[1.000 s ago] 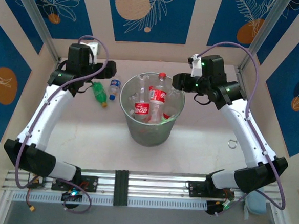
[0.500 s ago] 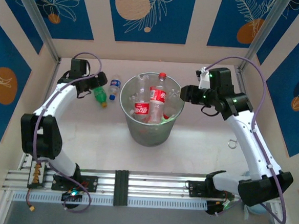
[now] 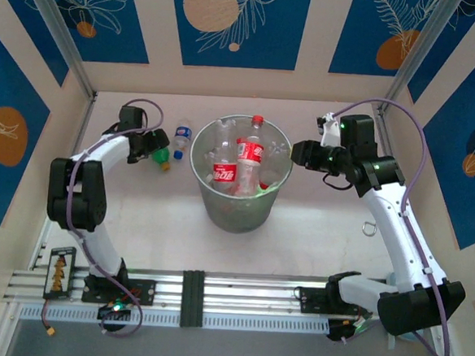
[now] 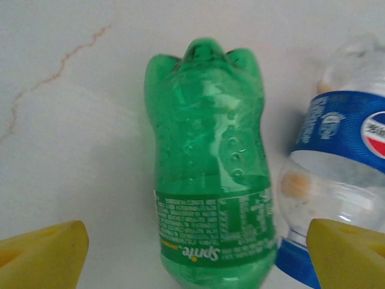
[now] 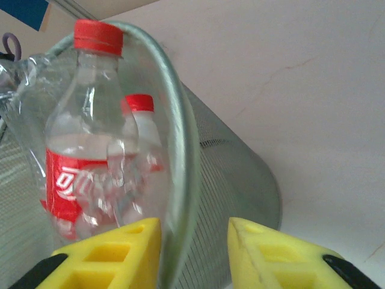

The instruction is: Put the plastic bottles in the bin

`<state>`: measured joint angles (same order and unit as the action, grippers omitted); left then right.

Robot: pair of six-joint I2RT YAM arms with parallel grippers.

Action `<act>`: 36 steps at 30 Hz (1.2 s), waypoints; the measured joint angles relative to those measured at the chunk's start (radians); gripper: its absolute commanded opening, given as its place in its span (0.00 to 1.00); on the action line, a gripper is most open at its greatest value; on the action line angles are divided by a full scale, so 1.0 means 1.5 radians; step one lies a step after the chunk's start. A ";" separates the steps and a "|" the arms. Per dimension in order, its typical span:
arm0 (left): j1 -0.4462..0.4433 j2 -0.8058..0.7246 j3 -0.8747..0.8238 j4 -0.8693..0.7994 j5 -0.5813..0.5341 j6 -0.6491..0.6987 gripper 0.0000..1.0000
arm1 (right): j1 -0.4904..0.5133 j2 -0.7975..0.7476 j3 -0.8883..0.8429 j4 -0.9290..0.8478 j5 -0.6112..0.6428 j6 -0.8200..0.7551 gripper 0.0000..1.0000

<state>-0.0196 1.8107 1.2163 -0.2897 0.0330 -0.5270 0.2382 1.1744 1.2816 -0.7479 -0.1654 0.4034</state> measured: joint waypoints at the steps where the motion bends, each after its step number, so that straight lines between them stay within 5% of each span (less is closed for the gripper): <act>1: 0.000 0.007 0.000 0.002 0.000 0.000 0.91 | -0.001 0.000 -0.003 0.002 -0.006 0.002 0.32; 28: 0.000 0.078 0.000 0.040 0.000 -0.017 0.58 | -0.006 0.005 -0.014 0.021 -0.043 0.007 0.29; 36: 0.000 0.061 -0.001 0.033 0.000 -0.013 0.57 | -0.006 0.006 -0.014 0.021 -0.045 0.012 0.29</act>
<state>-0.0196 1.9022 1.2152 -0.2398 0.0326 -0.5468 0.2287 1.1828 1.2610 -0.7170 -0.2329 0.4213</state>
